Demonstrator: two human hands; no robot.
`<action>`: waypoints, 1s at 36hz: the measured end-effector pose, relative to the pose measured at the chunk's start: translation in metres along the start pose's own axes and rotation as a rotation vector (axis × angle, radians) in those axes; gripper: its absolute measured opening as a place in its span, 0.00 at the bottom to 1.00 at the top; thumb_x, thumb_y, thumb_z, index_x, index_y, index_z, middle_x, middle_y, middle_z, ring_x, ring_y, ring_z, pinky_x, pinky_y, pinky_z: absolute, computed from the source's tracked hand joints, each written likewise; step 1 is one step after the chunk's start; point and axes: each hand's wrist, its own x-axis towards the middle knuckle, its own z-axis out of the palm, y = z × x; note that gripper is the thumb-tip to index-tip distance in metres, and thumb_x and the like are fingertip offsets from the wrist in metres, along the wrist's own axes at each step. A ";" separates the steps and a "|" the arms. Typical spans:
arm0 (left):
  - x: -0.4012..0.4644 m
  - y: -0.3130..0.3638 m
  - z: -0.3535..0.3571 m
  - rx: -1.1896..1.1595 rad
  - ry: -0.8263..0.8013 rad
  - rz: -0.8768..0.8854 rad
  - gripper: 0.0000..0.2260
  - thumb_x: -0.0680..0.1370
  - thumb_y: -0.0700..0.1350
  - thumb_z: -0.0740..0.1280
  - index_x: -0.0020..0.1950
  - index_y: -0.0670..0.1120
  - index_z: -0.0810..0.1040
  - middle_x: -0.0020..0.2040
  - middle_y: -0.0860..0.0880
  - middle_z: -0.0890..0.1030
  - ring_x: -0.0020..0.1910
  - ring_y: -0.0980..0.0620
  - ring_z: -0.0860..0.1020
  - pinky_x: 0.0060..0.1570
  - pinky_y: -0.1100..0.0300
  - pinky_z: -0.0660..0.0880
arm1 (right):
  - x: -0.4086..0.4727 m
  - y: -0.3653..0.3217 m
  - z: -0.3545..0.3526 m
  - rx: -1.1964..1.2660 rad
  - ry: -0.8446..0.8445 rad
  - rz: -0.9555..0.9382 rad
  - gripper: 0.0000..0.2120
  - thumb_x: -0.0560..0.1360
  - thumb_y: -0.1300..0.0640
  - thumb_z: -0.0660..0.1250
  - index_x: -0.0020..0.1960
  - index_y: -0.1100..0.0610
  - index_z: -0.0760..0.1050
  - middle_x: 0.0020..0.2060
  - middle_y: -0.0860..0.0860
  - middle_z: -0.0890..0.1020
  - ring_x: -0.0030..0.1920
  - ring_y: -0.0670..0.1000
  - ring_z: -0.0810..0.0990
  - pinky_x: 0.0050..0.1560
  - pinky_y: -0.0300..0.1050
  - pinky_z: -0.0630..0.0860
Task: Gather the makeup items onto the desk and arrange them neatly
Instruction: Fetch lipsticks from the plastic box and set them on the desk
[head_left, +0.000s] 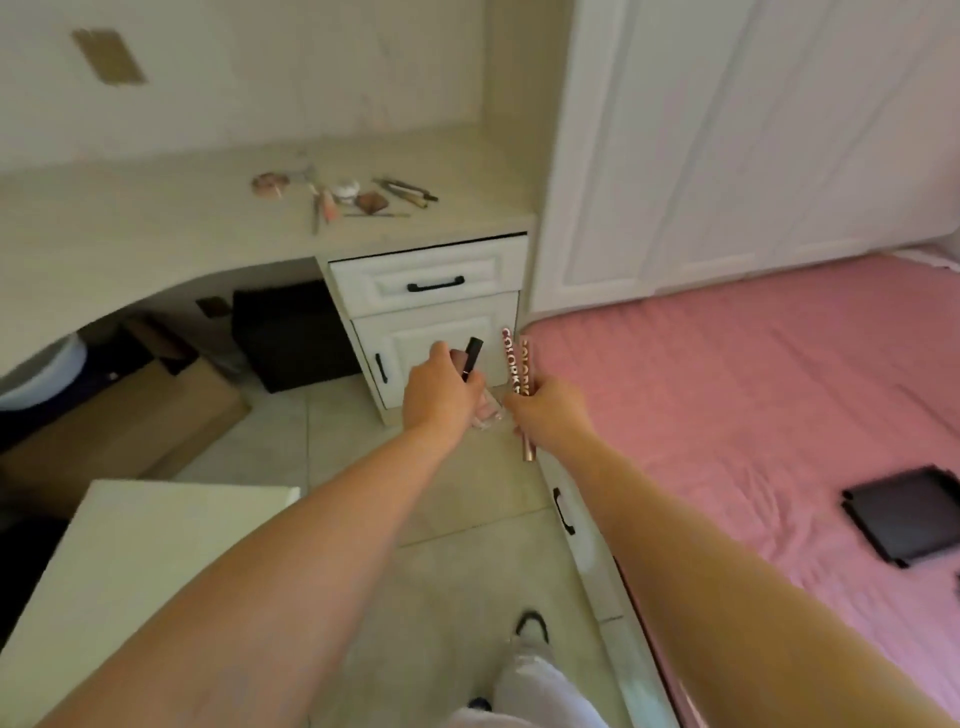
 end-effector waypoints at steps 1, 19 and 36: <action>0.009 -0.006 -0.005 -0.004 0.017 -0.018 0.09 0.75 0.46 0.65 0.50 0.43 0.69 0.42 0.48 0.73 0.39 0.48 0.72 0.36 0.58 0.67 | 0.008 -0.009 0.007 -0.004 -0.016 -0.011 0.05 0.69 0.56 0.65 0.44 0.56 0.76 0.35 0.52 0.81 0.38 0.54 0.83 0.44 0.52 0.81; 0.172 -0.047 -0.064 -0.051 0.257 -0.217 0.09 0.76 0.46 0.65 0.46 0.45 0.66 0.40 0.48 0.74 0.35 0.50 0.73 0.28 0.62 0.63 | 0.178 -0.138 0.077 -0.108 -0.328 -0.172 0.02 0.74 0.55 0.63 0.43 0.52 0.71 0.34 0.48 0.80 0.30 0.44 0.81 0.34 0.40 0.76; 0.334 -0.128 -0.145 0.007 0.273 -0.260 0.09 0.76 0.45 0.65 0.46 0.44 0.66 0.41 0.47 0.74 0.40 0.44 0.75 0.36 0.56 0.69 | 0.289 -0.272 0.198 -0.159 -0.354 -0.197 0.04 0.72 0.55 0.63 0.40 0.54 0.71 0.36 0.51 0.81 0.36 0.52 0.84 0.43 0.49 0.81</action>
